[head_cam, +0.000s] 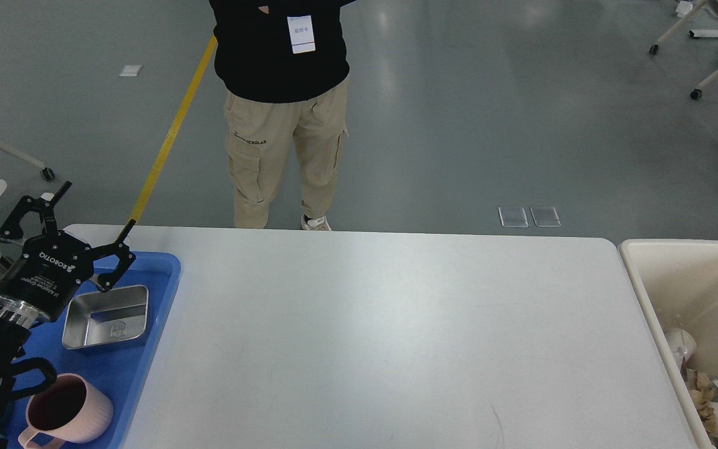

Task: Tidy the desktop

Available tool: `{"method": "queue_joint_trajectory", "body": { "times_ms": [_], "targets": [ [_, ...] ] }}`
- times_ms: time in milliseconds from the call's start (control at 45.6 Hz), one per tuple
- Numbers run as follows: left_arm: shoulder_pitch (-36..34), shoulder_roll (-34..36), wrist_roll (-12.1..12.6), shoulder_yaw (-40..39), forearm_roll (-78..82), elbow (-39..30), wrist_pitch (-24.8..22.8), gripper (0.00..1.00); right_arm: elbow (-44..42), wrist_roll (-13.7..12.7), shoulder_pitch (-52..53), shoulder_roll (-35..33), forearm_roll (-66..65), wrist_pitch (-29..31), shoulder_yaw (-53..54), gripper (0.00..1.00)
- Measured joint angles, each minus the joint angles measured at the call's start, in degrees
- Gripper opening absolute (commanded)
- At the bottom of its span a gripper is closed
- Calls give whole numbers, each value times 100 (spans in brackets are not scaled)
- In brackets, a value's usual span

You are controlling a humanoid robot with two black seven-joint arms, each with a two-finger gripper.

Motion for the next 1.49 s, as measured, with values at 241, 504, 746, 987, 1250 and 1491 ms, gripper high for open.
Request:
{"method": "queue_joint_trajectory", "body": {
  "times_ms": [241,504,746,987,1250,1491],
  "targets": [
    [-10,21,3,0,0,0,-1,98,-592,284,424,827,-42,-210,-11,100],
    [-37,16,9,0,0,22,-2,98,-590,241,1237,1844,-78,95,-14,100],
    [-5,131,18,7,9,43,-2,98,-587,240,1761,3035,10,405,341,100],
    [22,240,10,-41,9,48,12,98,-590,199,2084,4237,45,399,551,100],
    [83,290,8,-87,12,48,28,98,-588,181,2396,4858,65,396,721,100],
    [148,277,-5,-92,12,48,17,98,481,-32,2691,4695,575,959,2363,100]
  ]
}}
